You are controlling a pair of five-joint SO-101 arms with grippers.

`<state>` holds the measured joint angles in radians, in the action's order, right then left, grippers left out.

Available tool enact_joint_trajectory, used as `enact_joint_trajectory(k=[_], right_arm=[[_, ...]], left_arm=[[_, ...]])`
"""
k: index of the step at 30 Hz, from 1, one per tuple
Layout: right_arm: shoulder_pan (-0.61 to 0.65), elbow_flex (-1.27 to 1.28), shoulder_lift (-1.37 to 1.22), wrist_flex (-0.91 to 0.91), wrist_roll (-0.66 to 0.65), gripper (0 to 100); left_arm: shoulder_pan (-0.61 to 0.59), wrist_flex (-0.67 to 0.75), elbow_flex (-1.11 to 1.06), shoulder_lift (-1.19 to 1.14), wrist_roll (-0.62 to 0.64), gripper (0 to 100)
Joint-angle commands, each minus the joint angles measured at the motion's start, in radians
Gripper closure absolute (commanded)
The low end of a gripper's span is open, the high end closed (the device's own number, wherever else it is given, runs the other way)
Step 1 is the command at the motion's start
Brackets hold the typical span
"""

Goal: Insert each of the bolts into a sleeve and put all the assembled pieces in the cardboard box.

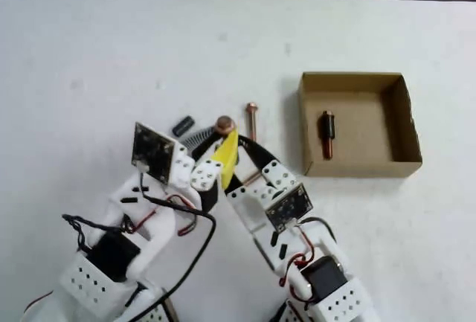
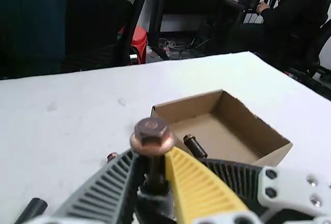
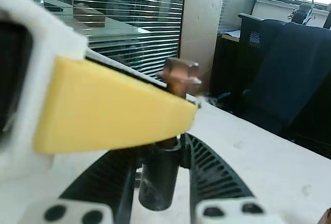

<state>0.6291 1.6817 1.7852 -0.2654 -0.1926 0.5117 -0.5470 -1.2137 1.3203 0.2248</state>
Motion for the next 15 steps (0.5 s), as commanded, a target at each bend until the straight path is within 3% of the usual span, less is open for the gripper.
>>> enact_joint_trajectory(k=[1, 8, 15], right_arm=[[0.002, 0.009, 0.013, 0.004, -0.023, 97.2], [0.001, 0.009, 0.013, 0.004, -0.025, 97.2], [0.001, 0.009, 0.013, -0.001, -0.025, 97.2]], left_arm=[[0.007, -0.021, 0.011, 0.019, -0.012, 98], [0.004, -0.02, -0.003, 0.019, -0.017, 95], [-0.002, -0.018, -0.055, 0.019, -0.032, 65]])
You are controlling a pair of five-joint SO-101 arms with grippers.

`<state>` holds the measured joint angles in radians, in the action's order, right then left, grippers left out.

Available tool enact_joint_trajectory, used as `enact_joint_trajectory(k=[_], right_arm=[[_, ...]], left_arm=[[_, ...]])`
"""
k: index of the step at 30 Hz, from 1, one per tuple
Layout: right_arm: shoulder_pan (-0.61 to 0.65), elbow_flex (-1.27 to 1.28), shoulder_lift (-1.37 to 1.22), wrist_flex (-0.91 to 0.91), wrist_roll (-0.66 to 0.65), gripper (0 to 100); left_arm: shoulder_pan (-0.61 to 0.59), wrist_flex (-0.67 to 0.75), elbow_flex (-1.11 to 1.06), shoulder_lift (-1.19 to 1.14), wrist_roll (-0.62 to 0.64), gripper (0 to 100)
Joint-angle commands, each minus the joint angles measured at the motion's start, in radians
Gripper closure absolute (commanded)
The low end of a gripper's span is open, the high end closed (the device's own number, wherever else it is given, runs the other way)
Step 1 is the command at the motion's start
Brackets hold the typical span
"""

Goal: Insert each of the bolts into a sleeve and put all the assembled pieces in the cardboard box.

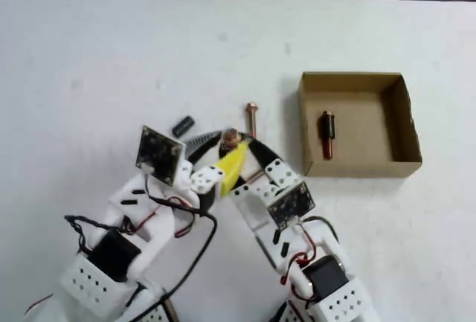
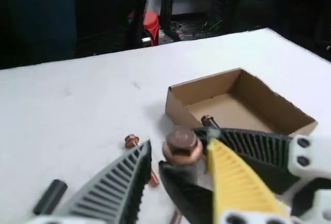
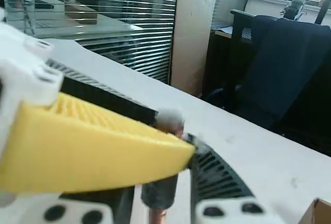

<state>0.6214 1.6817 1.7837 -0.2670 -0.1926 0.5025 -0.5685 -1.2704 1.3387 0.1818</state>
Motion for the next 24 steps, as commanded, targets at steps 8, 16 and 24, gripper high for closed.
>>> enact_joint_trajectory(k=[8, 16, 24], right_arm=[[0.008, 0.009, 0.015, -0.002, -0.025, 97.2], [0.008, 0.009, 0.01, -0.002, -0.026, 97.2], [-0.073, 0.009, 0.01, -0.004, -0.018, 97.2]], left_arm=[[-0.064, 0.051, 0.021, 0.002, 0.009, 57], [-0.124, 0.068, 0.143, 0.002, 0.009, 57], [-0.147, 0.011, 0.218, 0.002, 0.008, 57]])
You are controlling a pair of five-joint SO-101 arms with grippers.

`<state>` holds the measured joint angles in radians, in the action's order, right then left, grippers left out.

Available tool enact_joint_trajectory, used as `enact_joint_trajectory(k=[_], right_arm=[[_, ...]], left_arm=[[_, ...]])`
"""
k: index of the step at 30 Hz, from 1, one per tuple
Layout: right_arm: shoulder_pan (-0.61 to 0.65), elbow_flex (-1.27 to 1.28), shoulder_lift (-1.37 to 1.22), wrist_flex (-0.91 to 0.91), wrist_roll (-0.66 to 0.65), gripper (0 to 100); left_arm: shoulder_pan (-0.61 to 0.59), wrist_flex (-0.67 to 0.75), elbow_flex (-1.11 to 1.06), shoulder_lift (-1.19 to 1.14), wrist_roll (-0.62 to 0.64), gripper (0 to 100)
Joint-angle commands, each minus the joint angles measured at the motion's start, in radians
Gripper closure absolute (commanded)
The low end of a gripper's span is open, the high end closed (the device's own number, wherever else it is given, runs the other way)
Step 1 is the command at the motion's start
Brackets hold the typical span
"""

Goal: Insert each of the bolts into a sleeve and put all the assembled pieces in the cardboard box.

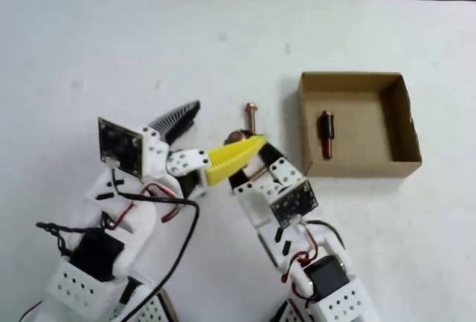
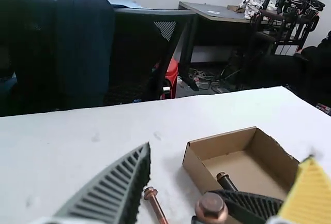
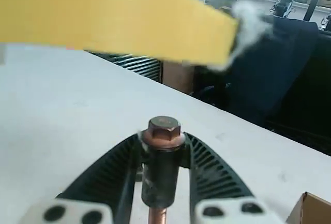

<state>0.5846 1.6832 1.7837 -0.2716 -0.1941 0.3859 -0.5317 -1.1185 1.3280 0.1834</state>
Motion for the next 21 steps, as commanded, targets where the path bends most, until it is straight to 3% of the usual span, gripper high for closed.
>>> enact_joint_trajectory(k=[1, 10, 17, 21], right_arm=[[-0.041, 0.008, 0.01, 0.001, -0.017, 97.2], [-0.041, 0.008, 0.015, -0.035, -0.017, 97.2], [-0.15, 0.008, 0.015, -0.07, -0.017, 97.2], [-0.199, -0.005, 0.015, -0.127, -0.021, 97.2]], left_arm=[[-0.05, -0.043, 0.075, 0.013, 0.006, 59], [-0.326, -0.258, 0.141, 0.013, 0.006, 98], [-0.348, -0.529, 0.127, 0.013, 0.006, 95], [-0.343, -0.572, 0.051, 0.013, 0.006, 95]])
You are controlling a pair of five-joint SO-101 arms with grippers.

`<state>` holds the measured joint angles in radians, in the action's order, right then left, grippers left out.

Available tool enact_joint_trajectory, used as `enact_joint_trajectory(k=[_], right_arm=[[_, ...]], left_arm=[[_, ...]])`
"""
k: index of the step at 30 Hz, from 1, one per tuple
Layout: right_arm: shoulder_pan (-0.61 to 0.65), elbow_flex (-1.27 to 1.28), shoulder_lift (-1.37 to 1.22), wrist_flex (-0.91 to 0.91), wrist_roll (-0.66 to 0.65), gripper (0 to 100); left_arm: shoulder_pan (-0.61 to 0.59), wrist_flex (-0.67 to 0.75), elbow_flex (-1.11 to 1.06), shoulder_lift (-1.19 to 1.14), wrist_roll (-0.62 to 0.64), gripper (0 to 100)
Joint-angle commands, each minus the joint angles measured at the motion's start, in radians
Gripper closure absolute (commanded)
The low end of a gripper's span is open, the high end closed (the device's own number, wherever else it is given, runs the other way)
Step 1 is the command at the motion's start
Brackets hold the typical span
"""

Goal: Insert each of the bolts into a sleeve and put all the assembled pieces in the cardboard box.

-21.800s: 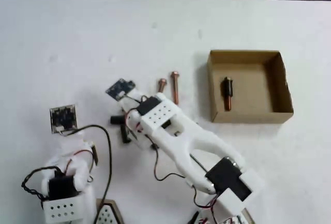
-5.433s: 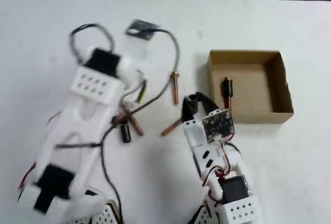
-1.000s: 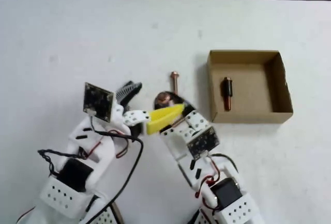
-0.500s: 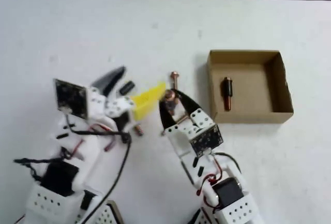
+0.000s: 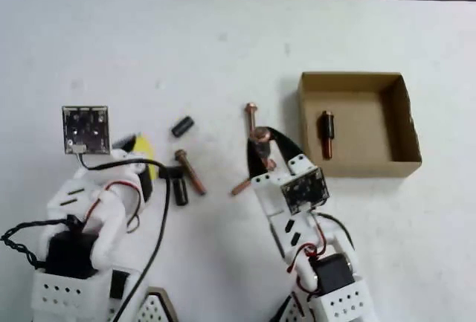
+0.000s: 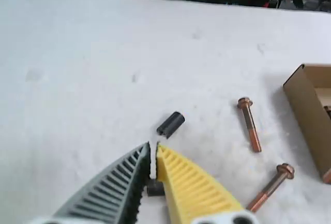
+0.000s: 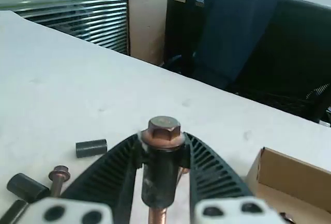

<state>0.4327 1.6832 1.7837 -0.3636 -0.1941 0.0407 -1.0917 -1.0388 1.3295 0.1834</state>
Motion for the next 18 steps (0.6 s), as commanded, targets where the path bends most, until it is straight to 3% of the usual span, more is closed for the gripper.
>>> enact_joint_trajectory(k=[1, 6, 11, 18], right_arm=[[-0.056, -0.018, 0.015, -0.056, -0.021, 97.3], [-0.119, -0.175, 0.015, -0.262, -0.017, 98.1], [-0.182, -0.404, 0.008, -0.521, -0.025, 98.1], [-0.189, -0.707, -0.084, -0.708, -0.095, 98.1]], left_arm=[[-0.001, 0.006, -0.064, 0.012, 0.006, 95], [-0.002, 0.087, -0.201, 0.012, 0.003, 95], [-0.002, 0.086, -0.215, 0.013, -0.109, 98], [-0.002, 0.061, -0.213, 0.022, -0.101, 98]])
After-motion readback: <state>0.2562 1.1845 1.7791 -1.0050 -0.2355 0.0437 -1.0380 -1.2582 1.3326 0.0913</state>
